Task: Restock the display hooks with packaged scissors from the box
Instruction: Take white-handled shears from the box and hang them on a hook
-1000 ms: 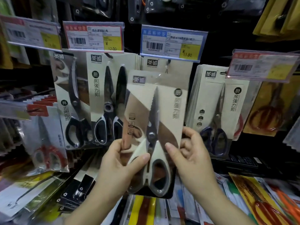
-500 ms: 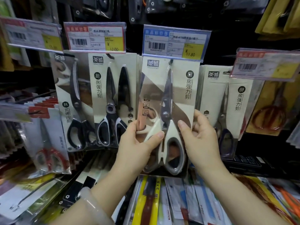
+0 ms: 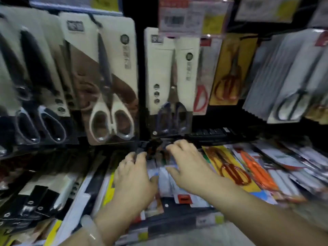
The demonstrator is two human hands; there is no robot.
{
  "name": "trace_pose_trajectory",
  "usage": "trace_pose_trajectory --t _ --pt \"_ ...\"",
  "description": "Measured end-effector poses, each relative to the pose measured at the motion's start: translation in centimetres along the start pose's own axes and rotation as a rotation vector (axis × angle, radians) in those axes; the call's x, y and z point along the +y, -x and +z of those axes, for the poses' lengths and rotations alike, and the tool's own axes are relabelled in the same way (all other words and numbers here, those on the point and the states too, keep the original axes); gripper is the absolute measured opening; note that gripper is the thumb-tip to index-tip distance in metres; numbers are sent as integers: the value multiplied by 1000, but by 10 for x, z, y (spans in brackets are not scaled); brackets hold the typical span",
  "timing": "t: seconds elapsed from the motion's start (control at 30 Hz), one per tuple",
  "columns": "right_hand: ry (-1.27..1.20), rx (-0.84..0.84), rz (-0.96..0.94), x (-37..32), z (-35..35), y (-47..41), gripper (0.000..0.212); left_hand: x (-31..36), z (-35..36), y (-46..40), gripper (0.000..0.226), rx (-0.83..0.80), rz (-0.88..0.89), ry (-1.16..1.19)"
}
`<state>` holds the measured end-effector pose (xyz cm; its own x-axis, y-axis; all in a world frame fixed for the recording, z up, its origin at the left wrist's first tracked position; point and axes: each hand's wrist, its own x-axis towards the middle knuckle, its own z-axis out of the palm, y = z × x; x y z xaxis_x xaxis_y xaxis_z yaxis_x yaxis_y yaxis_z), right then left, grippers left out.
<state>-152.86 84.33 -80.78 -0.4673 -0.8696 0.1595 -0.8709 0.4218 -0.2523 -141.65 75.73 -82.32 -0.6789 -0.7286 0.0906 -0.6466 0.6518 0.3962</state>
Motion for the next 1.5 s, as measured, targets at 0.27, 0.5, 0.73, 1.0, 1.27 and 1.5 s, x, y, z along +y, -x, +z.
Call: trace_pose_trajectory --t 0.27,0.5,0.73,1.0,1.27,1.5 --pt "146 -177 399 151 -8 129 42 148 92 32 69 -312 438 -324" --pt "246 -209 761 290 -49 277 38 312 179 96 59 -390 831 -351" --pt "332 -252 1053 394 -70 406 43 414 248 155 66 -521 989 -364" --pt "616 -359 1236 460 -86 477 43 442 290 188 54 -666 1010 -384" --pt "739 -325 1203 471 -85 482 38 442 299 191 58 -792 945 -286" --pt "727 -314 1145 465 -85 476 41 439 300 198 57 -927 904 -159"
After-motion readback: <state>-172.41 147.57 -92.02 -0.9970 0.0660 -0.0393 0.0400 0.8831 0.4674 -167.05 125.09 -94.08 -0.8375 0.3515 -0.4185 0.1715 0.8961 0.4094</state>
